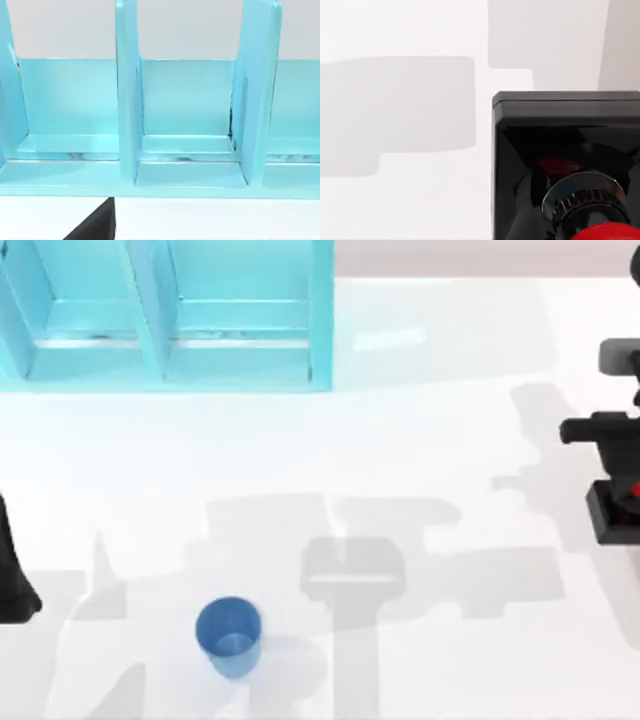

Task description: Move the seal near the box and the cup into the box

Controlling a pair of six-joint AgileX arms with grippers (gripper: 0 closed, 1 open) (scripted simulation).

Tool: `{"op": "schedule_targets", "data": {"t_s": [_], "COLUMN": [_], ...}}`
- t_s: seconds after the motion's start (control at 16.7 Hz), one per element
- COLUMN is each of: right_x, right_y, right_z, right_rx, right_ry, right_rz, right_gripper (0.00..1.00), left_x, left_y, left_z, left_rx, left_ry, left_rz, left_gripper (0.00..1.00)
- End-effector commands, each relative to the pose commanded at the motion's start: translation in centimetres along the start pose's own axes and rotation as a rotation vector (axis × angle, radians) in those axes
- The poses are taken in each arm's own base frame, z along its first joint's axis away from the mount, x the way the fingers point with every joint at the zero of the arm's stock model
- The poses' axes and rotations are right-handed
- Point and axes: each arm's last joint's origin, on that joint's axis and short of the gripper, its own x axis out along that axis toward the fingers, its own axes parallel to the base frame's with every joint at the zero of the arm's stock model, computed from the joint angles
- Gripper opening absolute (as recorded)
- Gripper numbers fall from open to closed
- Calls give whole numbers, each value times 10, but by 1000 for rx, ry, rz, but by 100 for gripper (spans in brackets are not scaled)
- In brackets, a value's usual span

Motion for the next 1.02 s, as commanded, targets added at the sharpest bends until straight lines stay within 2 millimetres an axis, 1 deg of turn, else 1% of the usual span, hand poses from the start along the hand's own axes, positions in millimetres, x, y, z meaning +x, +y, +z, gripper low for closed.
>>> {"op": "schedule_targets", "data": {"t_s": [0.12, 0.18, 0.42, 1.02], "right_x": [15, 17, 18, 18], "right_y": [0, -1, -1, -1], "right_z": [-1, -2, -2, -2], "right_rx": [0, 0, 0, 0], "right_ry": [3, 3, 3, 3], "right_rz": [-1, -1, -1, -1], "right_gripper": [0, 0, 0, 75], "left_x": [0, 0, 0, 0], "left_y": [0, 0, 0, 0], "left_z": [0, 0, 0, 0], "left_rx": [0, 0, 0, 0], "left_ry": [0, 0, 0, 0], "left_rz": [0, 0, 0, 0], "left_gripper": [100, 100, 100, 100]}}
